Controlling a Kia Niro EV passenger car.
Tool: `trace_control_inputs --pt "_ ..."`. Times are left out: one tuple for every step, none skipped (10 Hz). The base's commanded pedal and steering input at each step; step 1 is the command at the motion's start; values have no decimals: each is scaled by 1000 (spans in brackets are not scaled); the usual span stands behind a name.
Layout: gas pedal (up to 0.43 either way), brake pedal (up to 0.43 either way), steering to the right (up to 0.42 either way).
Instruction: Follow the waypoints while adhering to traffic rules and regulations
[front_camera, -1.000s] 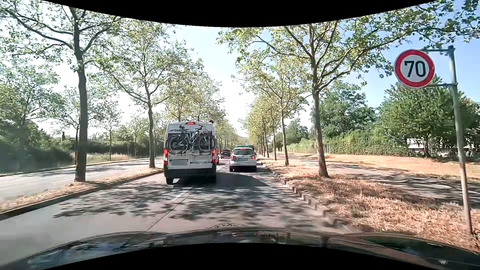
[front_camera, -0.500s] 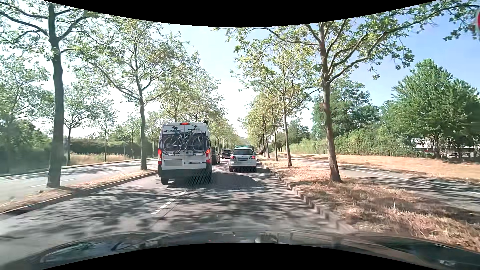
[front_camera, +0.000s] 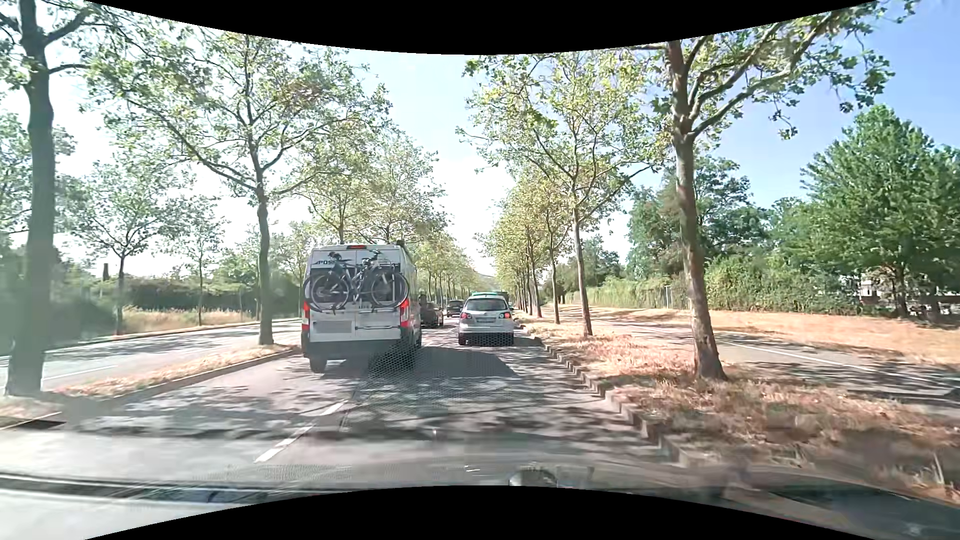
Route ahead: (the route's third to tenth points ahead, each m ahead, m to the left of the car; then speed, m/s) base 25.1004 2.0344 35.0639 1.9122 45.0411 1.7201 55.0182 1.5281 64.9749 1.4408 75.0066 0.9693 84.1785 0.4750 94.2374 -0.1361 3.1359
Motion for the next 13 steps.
trace_control_inputs --pt "118 0 -1" --pt "110 0 -1" --pt "67 0 -1" --pt "47 0 -1" --pt "39 0 -1" --pt "39 0 -1" --pt "39 0 -1" --pt "39 0 -1" --pt "39 0 -1" --pt "39 0 -1" --pt "39 0 -1" --pt "39 0 -1" --pt "39 0 -1"
